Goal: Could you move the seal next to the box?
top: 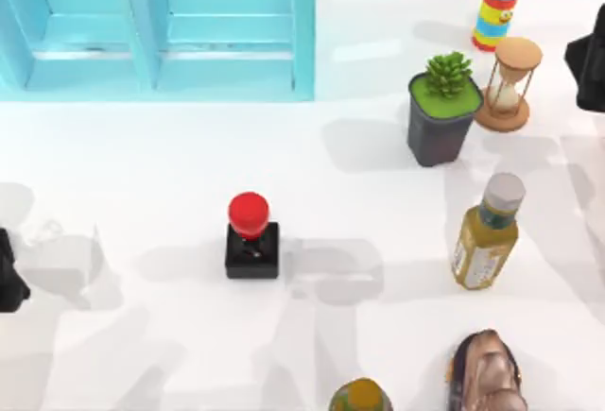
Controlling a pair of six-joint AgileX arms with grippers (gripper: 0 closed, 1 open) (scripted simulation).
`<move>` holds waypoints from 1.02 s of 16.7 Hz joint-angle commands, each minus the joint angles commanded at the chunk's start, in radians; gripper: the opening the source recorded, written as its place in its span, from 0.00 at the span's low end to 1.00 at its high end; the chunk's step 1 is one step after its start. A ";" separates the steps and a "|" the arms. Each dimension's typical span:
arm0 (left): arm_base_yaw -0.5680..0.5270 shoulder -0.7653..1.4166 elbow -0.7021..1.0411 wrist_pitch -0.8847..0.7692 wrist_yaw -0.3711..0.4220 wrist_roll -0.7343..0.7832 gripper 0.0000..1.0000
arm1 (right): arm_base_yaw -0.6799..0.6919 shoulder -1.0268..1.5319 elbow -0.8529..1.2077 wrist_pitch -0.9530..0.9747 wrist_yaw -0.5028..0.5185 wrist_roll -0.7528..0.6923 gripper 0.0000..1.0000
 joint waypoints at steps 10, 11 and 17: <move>0.000 0.000 0.000 0.000 0.000 0.000 1.00 | 0.363 0.968 1.002 -0.599 0.063 0.367 1.00; 0.000 0.000 0.000 0.000 0.000 0.000 1.00 | 0.393 1.048 1.085 -0.649 0.068 0.398 1.00; 0.000 0.000 0.000 0.000 0.000 0.000 1.00 | 0.523 1.389 1.439 -0.859 0.089 0.528 1.00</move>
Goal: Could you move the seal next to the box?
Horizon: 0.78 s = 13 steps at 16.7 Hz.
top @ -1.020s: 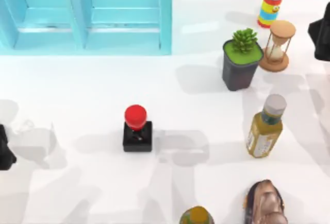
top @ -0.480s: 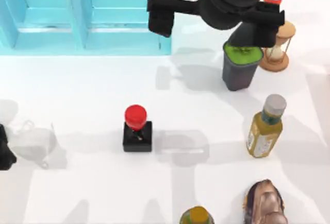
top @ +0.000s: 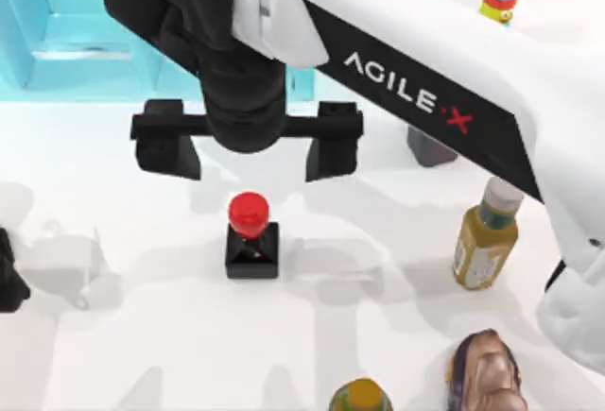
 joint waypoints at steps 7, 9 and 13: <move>0.000 0.000 0.000 0.000 0.000 0.000 1.00 | 0.019 0.050 0.052 -0.031 0.003 0.019 1.00; 0.000 0.000 0.000 0.000 0.000 0.000 1.00 | 0.014 0.050 0.047 -0.026 0.002 0.017 1.00; 0.000 0.000 0.000 0.000 0.000 0.000 1.00 | 0.006 0.046 -0.068 0.088 0.001 0.006 1.00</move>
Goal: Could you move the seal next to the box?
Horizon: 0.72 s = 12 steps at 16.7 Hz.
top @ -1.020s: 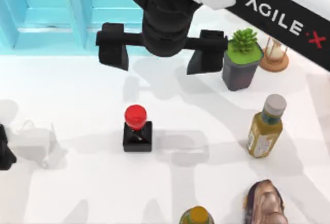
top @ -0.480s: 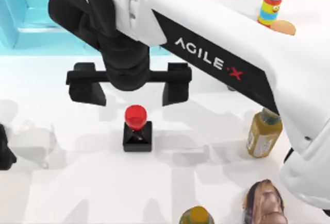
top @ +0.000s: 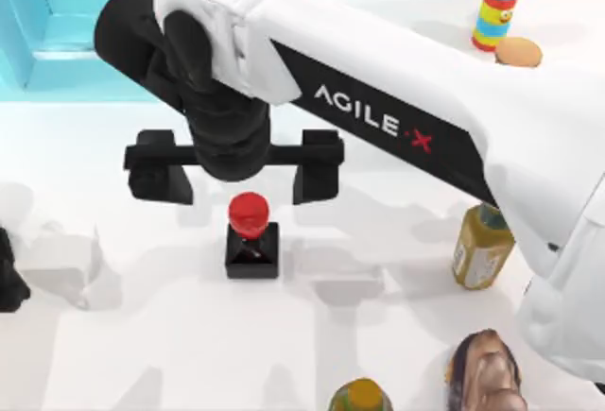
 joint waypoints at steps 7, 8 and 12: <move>0.000 0.000 0.000 0.000 0.000 0.000 1.00 | -0.017 0.004 -0.270 0.276 -0.002 -0.017 1.00; 0.000 0.000 0.000 0.000 0.000 0.000 1.00 | -0.018 0.004 -0.272 0.278 -0.002 -0.017 1.00; 0.000 0.000 0.000 0.000 0.000 0.000 1.00 | -0.018 0.004 -0.272 0.278 -0.002 -0.017 0.92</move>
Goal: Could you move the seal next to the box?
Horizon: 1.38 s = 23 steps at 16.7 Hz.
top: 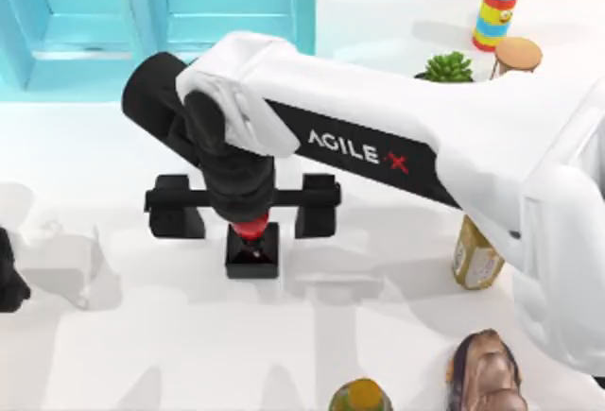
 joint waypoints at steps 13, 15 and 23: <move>0.000 0.000 0.000 0.000 0.000 0.000 1.00 | 0.000 0.000 0.000 0.000 0.000 0.000 0.00; 0.000 0.000 0.000 0.000 0.000 0.000 1.00 | 0.000 0.000 0.000 0.000 0.000 0.000 0.00; 0.000 0.000 0.000 0.000 0.000 0.000 1.00 | 0.006 -0.001 0.017 -0.016 -0.002 0.000 0.00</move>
